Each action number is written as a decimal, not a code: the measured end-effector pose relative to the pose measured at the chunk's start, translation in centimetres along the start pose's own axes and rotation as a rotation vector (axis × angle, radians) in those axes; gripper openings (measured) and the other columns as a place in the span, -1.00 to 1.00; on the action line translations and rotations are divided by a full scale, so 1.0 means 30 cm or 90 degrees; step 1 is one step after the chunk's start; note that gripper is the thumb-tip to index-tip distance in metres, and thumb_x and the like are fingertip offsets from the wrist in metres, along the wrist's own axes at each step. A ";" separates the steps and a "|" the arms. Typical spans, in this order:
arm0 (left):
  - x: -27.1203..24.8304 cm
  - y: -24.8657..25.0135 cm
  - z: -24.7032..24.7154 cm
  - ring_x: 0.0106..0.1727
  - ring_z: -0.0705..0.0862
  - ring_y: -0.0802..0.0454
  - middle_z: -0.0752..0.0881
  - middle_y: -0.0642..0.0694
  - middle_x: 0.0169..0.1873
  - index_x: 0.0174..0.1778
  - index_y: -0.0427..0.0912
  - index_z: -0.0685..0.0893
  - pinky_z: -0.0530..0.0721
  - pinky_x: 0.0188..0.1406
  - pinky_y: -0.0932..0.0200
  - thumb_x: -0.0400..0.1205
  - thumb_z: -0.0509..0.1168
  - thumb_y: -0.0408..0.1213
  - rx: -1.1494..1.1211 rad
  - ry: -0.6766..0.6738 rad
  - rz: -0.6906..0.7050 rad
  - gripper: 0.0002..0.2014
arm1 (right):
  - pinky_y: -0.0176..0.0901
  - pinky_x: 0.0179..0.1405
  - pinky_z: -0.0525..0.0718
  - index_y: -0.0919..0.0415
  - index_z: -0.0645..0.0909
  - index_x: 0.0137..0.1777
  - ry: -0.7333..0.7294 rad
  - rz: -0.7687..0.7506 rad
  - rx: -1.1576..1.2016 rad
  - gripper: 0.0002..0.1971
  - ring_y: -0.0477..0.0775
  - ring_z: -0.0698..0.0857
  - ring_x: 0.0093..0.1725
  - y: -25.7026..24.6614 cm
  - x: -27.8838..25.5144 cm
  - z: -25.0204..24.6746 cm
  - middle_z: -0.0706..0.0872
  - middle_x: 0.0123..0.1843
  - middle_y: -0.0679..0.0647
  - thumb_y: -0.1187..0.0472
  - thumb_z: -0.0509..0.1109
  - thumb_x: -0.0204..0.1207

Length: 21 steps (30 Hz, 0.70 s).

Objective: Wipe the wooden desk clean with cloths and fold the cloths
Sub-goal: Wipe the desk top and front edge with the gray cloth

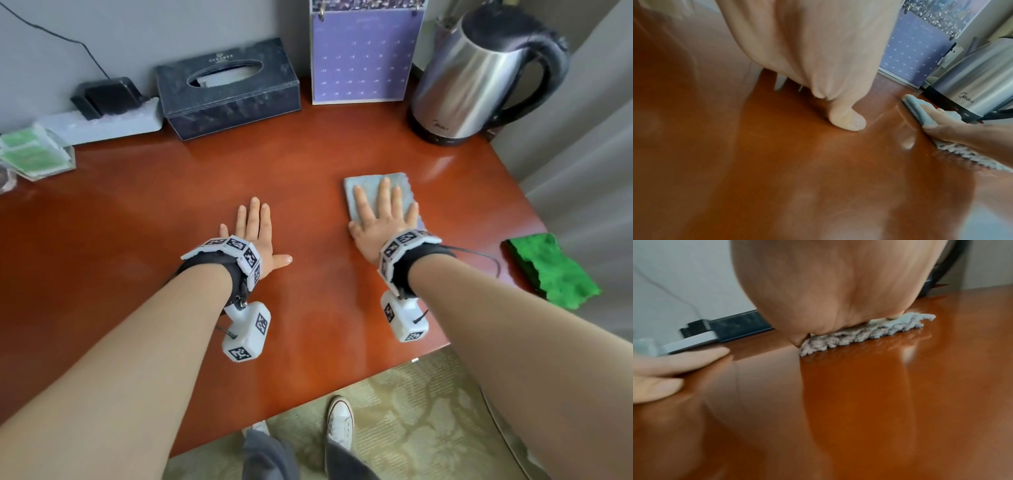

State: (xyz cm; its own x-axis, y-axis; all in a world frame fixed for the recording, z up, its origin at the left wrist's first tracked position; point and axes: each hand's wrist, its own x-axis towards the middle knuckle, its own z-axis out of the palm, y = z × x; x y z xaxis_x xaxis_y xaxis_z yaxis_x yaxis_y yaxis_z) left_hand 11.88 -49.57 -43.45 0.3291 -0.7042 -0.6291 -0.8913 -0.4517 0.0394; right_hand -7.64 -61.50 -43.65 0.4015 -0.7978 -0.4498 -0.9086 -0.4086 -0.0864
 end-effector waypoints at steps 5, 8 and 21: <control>0.003 -0.002 0.004 0.67 -0.47 -0.09 -0.55 -0.06 0.63 0.68 -0.12 -0.45 -0.25 0.66 -0.32 0.69 0.17 0.21 -0.009 0.010 0.001 0.00 | 0.38 0.61 -0.31 -0.26 -0.43 0.65 -0.026 -0.079 -0.027 -0.37 0.21 -0.41 0.68 -0.035 -0.006 0.009 -0.53 0.67 0.12 -0.18 -0.16 0.69; 0.004 -0.004 0.003 0.67 -0.48 -0.09 -0.56 -0.06 0.62 0.67 -0.11 -0.46 -0.26 0.66 -0.31 0.69 0.16 0.21 -0.010 0.005 0.002 -0.01 | 0.34 0.63 -0.27 -0.34 -0.41 0.63 -0.043 -0.102 -0.036 -0.38 0.14 -0.38 0.69 0.062 0.010 -0.012 -0.52 0.68 0.05 -0.18 -0.13 0.70; 0.005 -0.008 0.017 0.68 -0.46 -0.10 -0.54 -0.08 0.63 0.67 -0.13 -0.45 -0.27 0.66 -0.32 0.69 0.14 0.23 -0.017 0.033 0.021 -0.01 | 0.40 0.59 -0.33 -0.25 -0.38 0.66 -0.013 -0.002 0.000 -0.34 0.22 -0.40 0.68 -0.024 -0.007 -0.009 -0.51 0.68 0.13 -0.26 -0.12 0.68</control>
State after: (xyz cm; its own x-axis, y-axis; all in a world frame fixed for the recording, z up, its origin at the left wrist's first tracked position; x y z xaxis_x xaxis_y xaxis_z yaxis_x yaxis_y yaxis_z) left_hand 12.00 -49.28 -43.97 0.3165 -0.7455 -0.5866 -0.8934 -0.4421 0.0797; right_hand -7.03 -61.16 -43.26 0.4017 -0.7875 -0.4675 -0.9074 -0.4110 -0.0875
